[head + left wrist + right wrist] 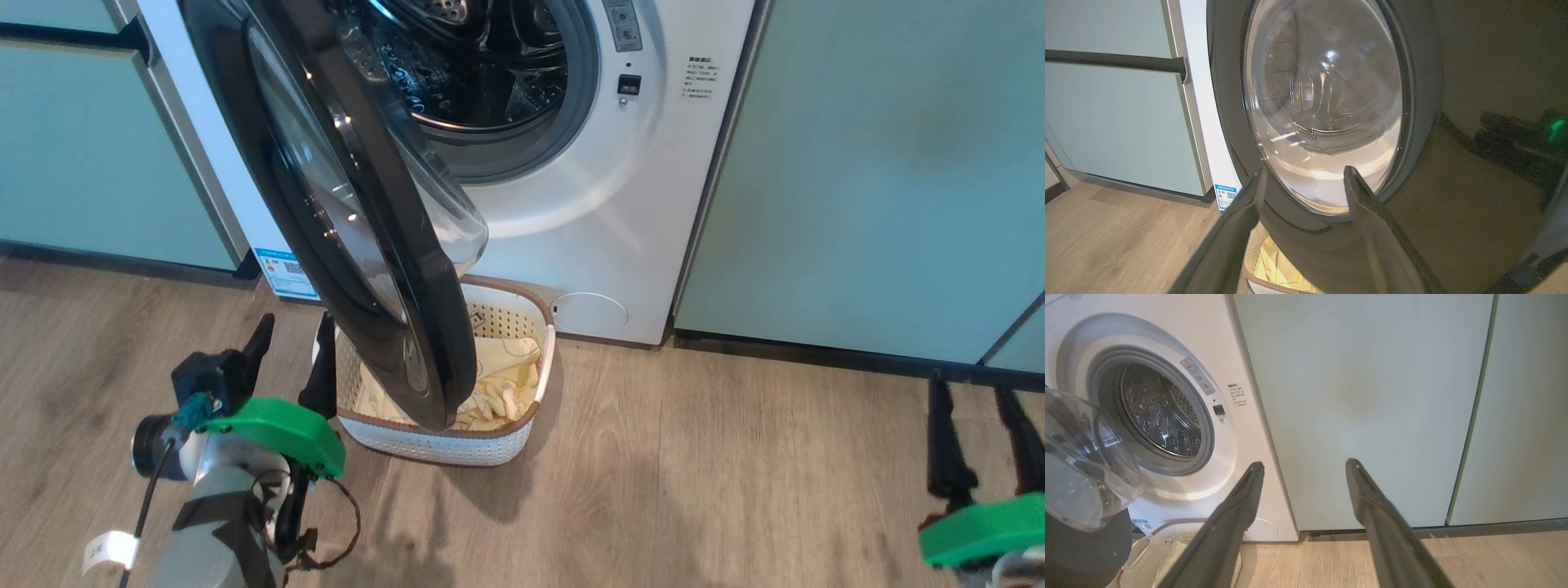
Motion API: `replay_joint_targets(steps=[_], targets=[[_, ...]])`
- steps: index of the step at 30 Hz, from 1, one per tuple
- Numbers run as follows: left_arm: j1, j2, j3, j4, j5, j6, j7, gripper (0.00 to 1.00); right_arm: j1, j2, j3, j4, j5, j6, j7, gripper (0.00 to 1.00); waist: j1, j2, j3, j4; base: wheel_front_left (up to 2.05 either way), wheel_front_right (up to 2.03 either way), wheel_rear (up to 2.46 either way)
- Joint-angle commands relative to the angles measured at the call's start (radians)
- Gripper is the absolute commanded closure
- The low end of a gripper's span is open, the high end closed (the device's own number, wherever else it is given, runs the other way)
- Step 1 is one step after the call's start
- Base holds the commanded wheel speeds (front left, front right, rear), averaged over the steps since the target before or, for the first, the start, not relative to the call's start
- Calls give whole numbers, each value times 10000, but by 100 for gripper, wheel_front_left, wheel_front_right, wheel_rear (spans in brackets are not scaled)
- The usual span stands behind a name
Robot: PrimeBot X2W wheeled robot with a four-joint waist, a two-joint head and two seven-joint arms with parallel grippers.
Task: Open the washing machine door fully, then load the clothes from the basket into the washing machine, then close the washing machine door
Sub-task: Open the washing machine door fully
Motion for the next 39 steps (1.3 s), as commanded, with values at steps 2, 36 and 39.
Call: replay_joint_targets(steps=[2,36,39], targets=[[-356,191,333,-301,92,-35,-63,0,-123,-76,80,-335,-228,16,-94,0,-1,0,0,21,0,0,0],[-372,131,152,-232,65,-81,-63,0,500,745,-717,-377,-1124,16,-95,0,-1,0,46,83,0,0,0],[-369,127,168,-228,55,-81,-63,0,498,756,-729,-353,-1169,16,-95,0,-1,0,54,92,0,0,0]])
